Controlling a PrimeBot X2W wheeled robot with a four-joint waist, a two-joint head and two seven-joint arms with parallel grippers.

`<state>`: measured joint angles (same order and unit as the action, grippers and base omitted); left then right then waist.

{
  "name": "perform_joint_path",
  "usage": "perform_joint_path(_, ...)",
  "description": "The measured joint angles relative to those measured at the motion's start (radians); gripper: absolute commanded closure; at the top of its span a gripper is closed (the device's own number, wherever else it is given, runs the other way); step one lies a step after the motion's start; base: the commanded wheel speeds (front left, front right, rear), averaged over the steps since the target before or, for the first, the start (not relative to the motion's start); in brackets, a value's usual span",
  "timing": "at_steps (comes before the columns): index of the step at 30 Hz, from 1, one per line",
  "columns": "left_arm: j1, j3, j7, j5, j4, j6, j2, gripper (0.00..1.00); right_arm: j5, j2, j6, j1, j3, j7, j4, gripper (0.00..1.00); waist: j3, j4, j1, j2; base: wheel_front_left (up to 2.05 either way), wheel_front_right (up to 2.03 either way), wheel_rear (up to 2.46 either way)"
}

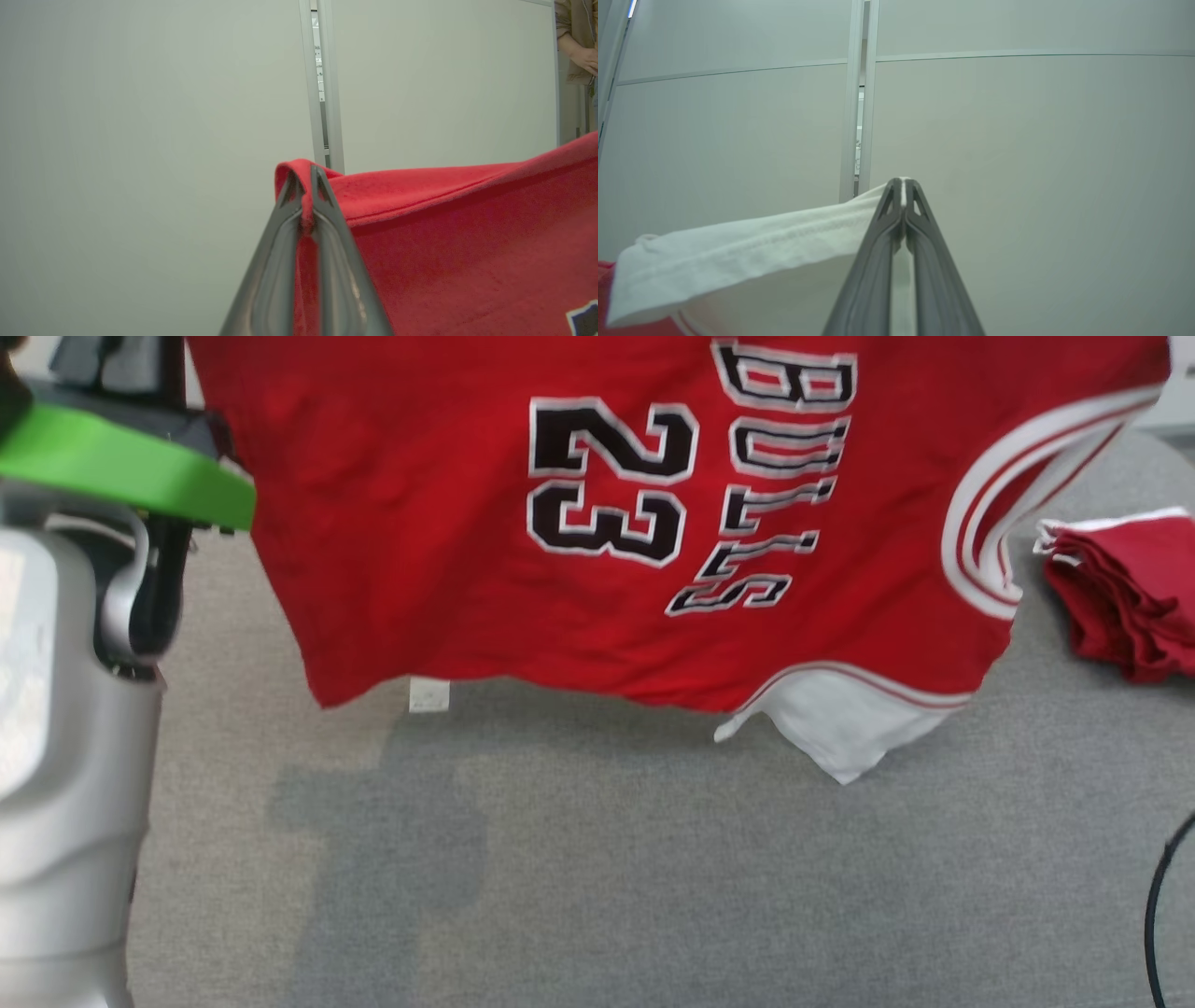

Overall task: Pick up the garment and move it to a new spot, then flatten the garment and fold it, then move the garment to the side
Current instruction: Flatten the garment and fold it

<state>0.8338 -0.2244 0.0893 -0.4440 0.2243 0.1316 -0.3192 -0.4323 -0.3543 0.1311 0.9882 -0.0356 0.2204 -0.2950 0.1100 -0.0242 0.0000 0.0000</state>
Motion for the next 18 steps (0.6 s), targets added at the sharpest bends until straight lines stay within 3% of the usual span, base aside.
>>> perform_joint_path(11,0.392,0.013,0.108,0.046,0.270,-0.008,0.002,1.00,0.217,0.048,0.001,0.422,0.069,0.037,-0.237,1.00,0.210,-0.010,0.0000,0.0000,0.00,0.00,0.00)
perform_joint_path(18,0.595,0.011,0.168,0.106,0.395,-0.009,-0.005,1.00,0.343,0.096,0.001,0.570,0.174,0.041,-0.231,1.00,0.346,-0.019,0.0001,0.0000,0.00,0.00,0.00)
